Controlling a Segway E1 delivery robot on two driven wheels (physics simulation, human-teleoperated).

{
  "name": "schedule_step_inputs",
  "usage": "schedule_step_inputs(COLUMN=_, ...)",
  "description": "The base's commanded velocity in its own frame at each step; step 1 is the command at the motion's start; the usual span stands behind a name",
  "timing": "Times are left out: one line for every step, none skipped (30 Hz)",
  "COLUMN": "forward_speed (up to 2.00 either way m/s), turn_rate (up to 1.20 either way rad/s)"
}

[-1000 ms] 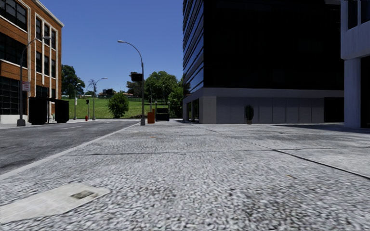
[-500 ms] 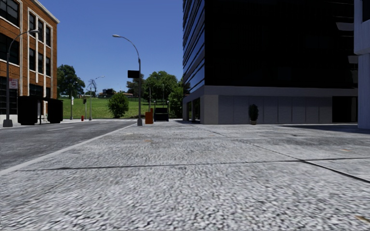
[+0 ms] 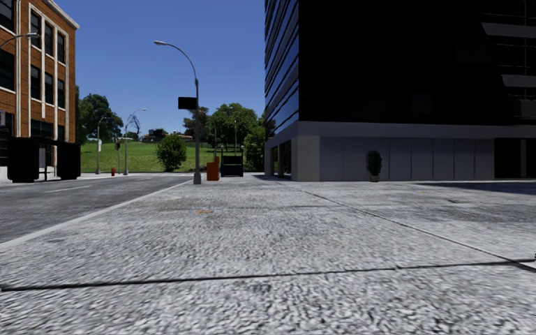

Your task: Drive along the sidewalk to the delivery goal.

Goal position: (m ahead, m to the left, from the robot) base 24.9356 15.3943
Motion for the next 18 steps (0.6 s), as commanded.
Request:
schedule_step_inputs(forward_speed=2.0, turn_rate=0.0)
schedule_step_inputs(forward_speed=2.0, turn_rate=0.0)
schedule_step_inputs(forward_speed=2.0, turn_rate=0.0)
schedule_step_inputs(forward_speed=2.0, turn_rate=0.0)
schedule_step_inputs(forward_speed=2.0, turn_rate=0.0)
schedule_step_inputs(forward_speed=2.0, turn_rate=0.0)
schedule_step_inputs(forward_speed=2.0, turn_rate=0.0)
schedule_step_inputs(forward_speed=2.0, turn_rate=0.0)
schedule_step_inputs(forward_speed=2.0, turn_rate=0.0)
schedule_step_inputs(forward_speed=2.0, turn_rate=0.0)
schedule_step_inputs(forward_speed=2.0, turn_rate=0.0)
schedule_step_inputs(forward_speed=2.0, turn_rate=0.0)
schedule_step_inputs(forward_speed=2.0, turn_rate=0.0)
schedule_step_inputs(forward_speed=2.0, turn_rate=0.0)
schedule_step_inputs(forward_speed=2.0, turn_rate=0.0)
schedule_step_inputs(forward_speed=2.0, turn_rate=0.0)
schedule_step_inputs(forward_speed=2.0, turn_rate=0.0)
schedule_step_inputs(forward_speed=2.0, turn_rate=0.0)
